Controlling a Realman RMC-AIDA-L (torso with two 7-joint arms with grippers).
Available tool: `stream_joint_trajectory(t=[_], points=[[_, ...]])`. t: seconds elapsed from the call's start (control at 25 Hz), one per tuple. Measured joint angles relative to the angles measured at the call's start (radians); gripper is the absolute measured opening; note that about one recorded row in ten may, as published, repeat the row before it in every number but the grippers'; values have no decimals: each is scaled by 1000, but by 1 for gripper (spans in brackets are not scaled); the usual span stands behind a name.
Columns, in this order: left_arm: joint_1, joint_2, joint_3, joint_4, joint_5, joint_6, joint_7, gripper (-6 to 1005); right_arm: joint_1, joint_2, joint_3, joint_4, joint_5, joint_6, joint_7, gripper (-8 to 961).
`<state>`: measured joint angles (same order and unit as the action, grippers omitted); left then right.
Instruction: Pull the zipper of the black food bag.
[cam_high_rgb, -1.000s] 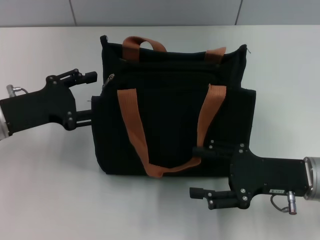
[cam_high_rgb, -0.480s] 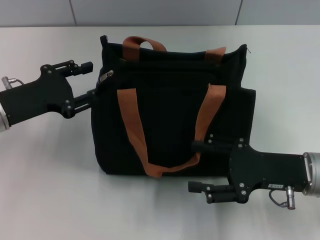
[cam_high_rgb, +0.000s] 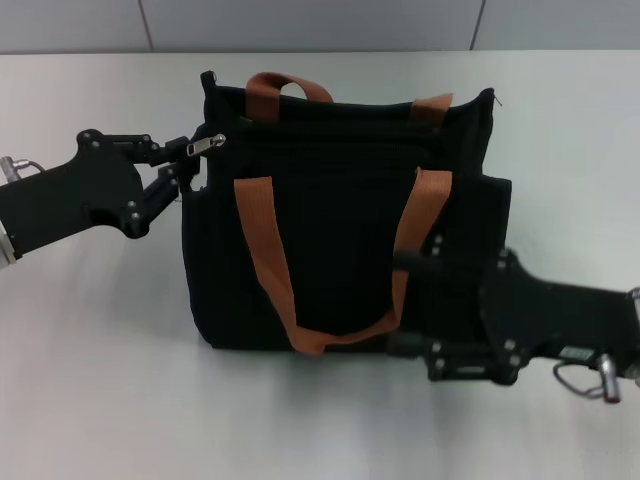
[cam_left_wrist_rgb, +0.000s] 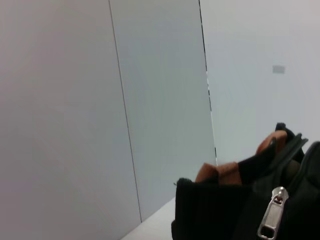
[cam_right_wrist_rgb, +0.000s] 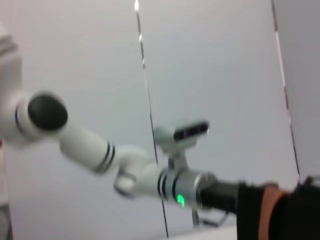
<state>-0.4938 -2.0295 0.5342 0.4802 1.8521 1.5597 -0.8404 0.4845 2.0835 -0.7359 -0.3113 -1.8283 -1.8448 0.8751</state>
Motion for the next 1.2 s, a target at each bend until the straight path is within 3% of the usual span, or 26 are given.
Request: stream_joint_trajectory(t=[0.12,0.4,0.72,1.2], points=[[3,0,-1,0,-11,18,6,107,13,0,8,-1,54,-37,95,811],[13,-4,-8,7,-40,86,26,37,84,-4,11,-16,185,-36,410,810],[17,-18,-8,31,-42,103,34,17,180,-5,2,-65,190,39,706,810],[38,-19,-10,39,-79,114,65,18,332,-14,-157,-253,130,179,1265,809]])
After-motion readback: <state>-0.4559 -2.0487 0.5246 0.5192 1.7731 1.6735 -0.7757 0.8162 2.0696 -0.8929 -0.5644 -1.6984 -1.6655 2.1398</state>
